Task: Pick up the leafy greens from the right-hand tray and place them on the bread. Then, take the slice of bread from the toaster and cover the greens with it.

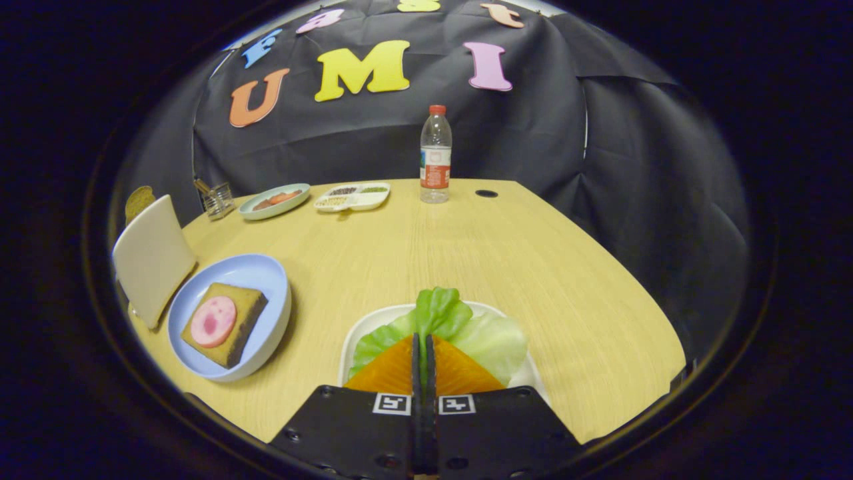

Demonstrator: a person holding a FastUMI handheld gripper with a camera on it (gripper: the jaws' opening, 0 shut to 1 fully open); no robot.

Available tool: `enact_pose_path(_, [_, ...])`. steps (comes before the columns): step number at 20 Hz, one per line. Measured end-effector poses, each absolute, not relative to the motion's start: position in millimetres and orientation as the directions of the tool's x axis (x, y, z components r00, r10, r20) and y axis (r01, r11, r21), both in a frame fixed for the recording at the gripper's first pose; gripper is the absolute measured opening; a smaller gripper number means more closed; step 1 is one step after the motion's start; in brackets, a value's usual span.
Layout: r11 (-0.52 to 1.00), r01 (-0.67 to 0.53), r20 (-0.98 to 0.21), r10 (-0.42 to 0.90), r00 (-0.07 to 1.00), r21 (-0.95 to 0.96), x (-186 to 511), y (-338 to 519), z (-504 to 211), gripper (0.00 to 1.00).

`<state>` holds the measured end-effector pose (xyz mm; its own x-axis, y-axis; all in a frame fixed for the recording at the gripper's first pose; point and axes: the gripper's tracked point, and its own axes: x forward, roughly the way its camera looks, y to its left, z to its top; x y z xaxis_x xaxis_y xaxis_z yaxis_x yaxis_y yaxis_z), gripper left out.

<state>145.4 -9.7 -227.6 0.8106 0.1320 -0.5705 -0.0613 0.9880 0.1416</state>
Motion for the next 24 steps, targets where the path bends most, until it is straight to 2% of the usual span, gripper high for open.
enact_pose_path(13, [0.969,-0.127,-0.395,0.204,0.896,0.212,128.0,41.5,-138.3,0.0])
enact_pose_path(24, [0.932,-0.265,-0.385,0.346,0.856,0.249,114.5,139.1,-117.2,0.0])
